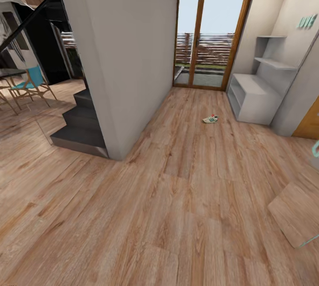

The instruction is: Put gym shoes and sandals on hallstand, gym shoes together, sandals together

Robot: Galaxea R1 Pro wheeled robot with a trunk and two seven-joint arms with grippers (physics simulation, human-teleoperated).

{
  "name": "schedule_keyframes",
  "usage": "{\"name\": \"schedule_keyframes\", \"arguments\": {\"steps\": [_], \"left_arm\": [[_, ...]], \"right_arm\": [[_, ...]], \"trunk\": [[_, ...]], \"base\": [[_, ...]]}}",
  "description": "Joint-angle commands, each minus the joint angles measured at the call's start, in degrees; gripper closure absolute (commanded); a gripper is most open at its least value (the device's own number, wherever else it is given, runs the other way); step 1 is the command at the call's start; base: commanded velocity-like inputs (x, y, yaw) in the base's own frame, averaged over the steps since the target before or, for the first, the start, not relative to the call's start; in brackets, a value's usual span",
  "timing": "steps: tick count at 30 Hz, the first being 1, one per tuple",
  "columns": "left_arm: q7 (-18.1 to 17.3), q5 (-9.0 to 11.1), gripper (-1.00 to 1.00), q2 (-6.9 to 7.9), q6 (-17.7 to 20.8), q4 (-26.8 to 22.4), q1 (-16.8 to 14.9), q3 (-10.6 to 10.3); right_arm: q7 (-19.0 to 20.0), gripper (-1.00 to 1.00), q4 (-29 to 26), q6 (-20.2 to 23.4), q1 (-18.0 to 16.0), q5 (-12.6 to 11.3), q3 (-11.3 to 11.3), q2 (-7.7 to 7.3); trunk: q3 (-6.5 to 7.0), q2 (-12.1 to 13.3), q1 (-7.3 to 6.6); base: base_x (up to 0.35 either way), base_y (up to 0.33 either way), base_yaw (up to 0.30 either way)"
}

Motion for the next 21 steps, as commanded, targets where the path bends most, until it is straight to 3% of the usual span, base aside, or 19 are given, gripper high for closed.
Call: {"name": "schedule_keyframes", "arguments": {"steps": [1,7,14,21], "left_arm": [[0.0,0.0,-1.0,-0.02,-0.2,0.1,-0.1,0.1],[0.1,0.0,-1.0,-0.07,-0.2,0.1,-0.1,0.1],[0.4,0.1,-1.0,-0.04,-0.5,0.1,-0.1,0.4],[0.3,0.1,-1.0,-0.1,-0.7,0.1,-0.1,3.2]], "right_arm": [[0.0,-1.0,0.0,-0.2,0.0,0.0,0.0,0.0],[-0.1,-1.0,0.0,-0.2,0.0,0.0,-0.1,0.0],[-0.1,-1.0,0.0,-0.2,0.0,0.0,0.0,0.0],[-0.1,-1.0,0.0,-0.2,0.0,0.0,-0.1,0.0]], "trunk": [[-0.05,0.0,0.03],[-0.05,0.0,0.03],[-0.05,0.0,0.03],[-0.05,0.0,0.03]], "base": [[0.291,0.192,0.277],[0.241,0.23,0.278],[0.036,0.049,0.279],[0.002,0.003,0.279]]}}
